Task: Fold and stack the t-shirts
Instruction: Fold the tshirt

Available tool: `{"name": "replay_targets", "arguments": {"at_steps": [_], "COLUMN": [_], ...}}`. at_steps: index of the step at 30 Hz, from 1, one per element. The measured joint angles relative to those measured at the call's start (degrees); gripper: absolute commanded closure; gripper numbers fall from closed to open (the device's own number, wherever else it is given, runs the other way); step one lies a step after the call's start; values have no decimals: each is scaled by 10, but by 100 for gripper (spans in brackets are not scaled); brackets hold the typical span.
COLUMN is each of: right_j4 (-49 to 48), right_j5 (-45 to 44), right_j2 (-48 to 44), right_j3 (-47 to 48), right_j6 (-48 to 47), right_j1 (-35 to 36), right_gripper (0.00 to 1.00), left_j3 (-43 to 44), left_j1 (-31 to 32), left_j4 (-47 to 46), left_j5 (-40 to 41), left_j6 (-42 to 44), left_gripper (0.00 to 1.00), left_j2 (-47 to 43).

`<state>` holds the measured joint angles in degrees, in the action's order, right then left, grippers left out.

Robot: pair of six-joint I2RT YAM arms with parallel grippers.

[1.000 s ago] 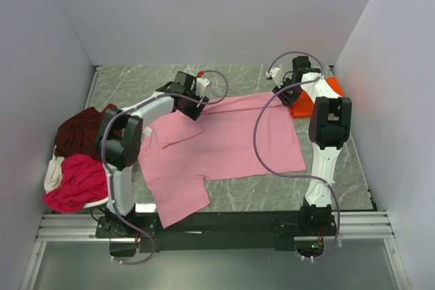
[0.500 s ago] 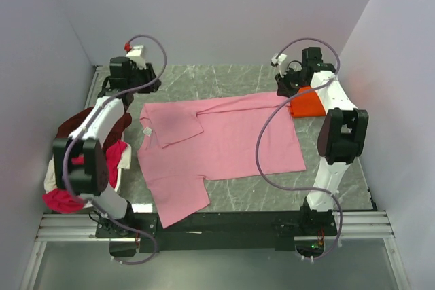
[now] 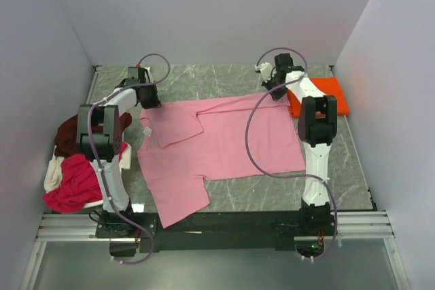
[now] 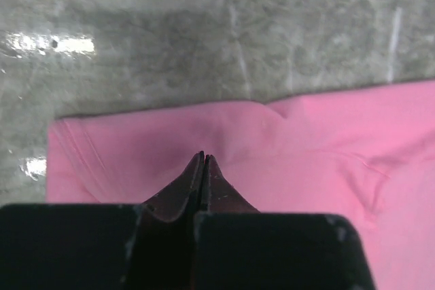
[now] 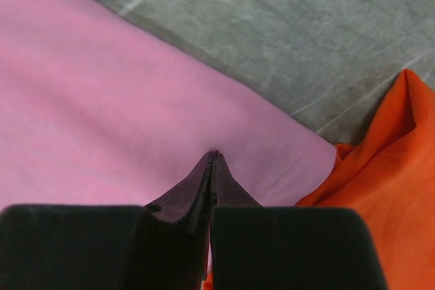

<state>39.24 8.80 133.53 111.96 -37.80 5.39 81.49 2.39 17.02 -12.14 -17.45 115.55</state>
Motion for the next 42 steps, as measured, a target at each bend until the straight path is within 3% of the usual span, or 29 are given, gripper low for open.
{"name": "replay_targets", "arguments": {"at_steps": [11, 19, 31, 34, 37, 42], "right_j4": [49, 60, 7, -25, -53, -59], "right_j5": [-96, -133, -168, -172, -164, -89], "right_j2": [81, 134, 167, 165, 144, 38], "right_j3": [123, 209, 263, 262, 233, 130], "right_j6": [-17, -24, -25, -16, -2, 16], "right_j1": [17, 39, 55, 56, 56, 50], "right_gripper": [100, 100, 100, 100, 92, 68], "left_j3": [130, 227, 336, 338, 338, 297], "left_j1": [-2, -15, -57, -64, -68, -66], "left_j4": [63, 101, 132, 141, 138, 107], "left_j5": [58, 59, 49, 47, 40, 19], "left_j6": [-13, -26, -46, -46, -42, -14], "left_gripper": [99, 97, 97, 88, 78, 54], "left_j2": [101, 158, 223, 223, 222, 170]}}
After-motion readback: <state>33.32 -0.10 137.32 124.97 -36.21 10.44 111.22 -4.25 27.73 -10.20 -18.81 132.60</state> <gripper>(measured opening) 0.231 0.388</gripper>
